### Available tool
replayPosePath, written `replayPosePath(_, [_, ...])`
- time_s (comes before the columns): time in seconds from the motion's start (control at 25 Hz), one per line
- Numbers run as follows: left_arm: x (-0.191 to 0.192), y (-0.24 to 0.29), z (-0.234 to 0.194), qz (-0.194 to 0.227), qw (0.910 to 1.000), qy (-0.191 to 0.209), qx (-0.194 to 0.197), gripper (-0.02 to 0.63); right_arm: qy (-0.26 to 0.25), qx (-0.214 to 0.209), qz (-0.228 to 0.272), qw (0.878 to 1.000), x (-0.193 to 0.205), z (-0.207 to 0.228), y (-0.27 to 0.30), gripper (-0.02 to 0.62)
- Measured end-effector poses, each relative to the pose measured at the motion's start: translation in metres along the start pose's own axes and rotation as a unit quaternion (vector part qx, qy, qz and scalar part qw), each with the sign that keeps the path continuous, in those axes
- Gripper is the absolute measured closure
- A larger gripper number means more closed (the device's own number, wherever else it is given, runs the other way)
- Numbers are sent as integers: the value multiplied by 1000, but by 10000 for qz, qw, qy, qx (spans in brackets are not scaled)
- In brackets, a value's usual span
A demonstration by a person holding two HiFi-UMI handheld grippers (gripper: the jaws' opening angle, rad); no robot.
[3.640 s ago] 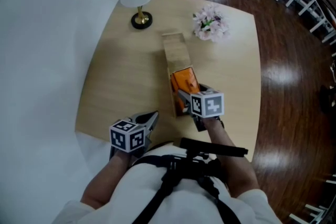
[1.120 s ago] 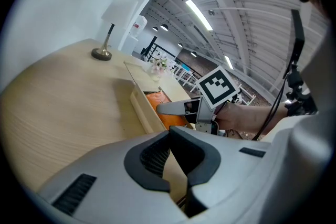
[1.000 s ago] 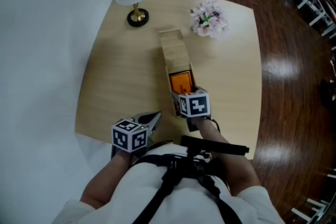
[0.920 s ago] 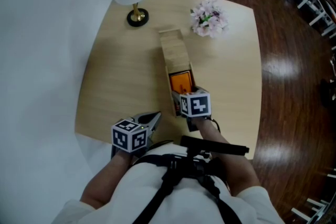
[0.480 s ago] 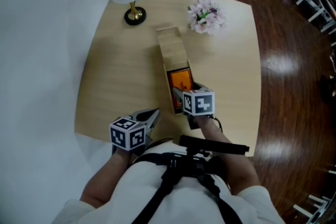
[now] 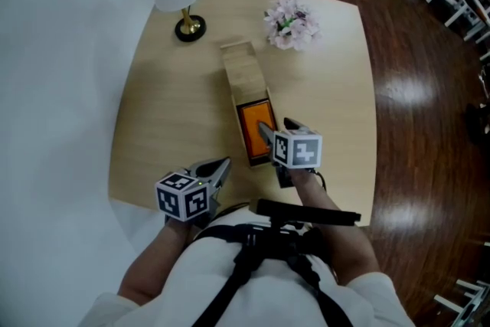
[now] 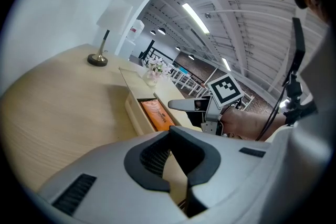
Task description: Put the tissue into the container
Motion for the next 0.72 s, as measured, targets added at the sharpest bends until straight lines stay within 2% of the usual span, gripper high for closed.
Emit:
replayPosePath(0.16, [-3, -2, 12, 38, 9998, 192, -42, 607, 24, 66, 372, 9993, -5, 11, -21, 330])
replayPosePath(0.36, [-6, -4, 24, 128, 9996, 243, -54, 607, 261, 60, 703, 9972, -2, 30, -46, 330])
replayPosePath(0.72, [-17, -7, 48, 336, 9988, 370, 14, 607, 669, 166, 1002, 9926, 21, 80, -92, 330])
Point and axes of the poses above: the fingertips, and each gripper's own axes: y forward along the fingers, z to its right, x out of its underside, the point moved 2 cm from there along -y, backward along the fingers, and after that the axes turned 13 degrees about -z, right-handed, at the moved point
